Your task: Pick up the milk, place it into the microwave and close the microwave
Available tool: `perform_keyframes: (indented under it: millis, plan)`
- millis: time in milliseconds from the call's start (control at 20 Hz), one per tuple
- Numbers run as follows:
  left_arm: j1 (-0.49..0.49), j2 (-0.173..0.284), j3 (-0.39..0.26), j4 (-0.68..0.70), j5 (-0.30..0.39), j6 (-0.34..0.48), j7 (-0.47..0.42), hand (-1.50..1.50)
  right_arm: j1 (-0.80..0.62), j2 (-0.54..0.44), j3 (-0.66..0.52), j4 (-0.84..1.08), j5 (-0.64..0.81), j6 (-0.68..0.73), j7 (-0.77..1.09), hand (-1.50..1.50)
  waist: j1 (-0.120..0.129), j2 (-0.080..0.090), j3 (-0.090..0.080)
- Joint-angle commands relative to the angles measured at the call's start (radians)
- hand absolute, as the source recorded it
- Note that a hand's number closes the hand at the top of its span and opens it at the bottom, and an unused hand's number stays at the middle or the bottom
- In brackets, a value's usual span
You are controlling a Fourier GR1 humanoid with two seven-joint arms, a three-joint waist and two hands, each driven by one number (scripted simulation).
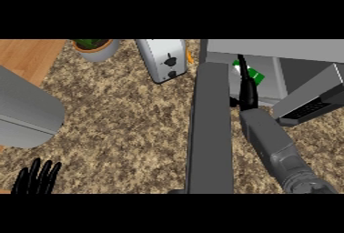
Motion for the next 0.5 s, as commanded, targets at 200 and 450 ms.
perform_keyframes:
  millis: [200,450]
  plan:
    - [0.042,0.014,0.014,-0.024,0.021,-0.027,-0.004,-1.50,0.104,0.026,-0.060,0.008,-0.059,0.165,-0.143,-1.50,-0.032,-0.016,-0.002]
    - [0.068,-0.004,0.008,-0.075,0.028,0.004,0.045,-1.50,0.190,0.067,-0.067,-0.003,-0.062,0.178,-0.267,-1.50,-0.060,-0.028,-0.004]
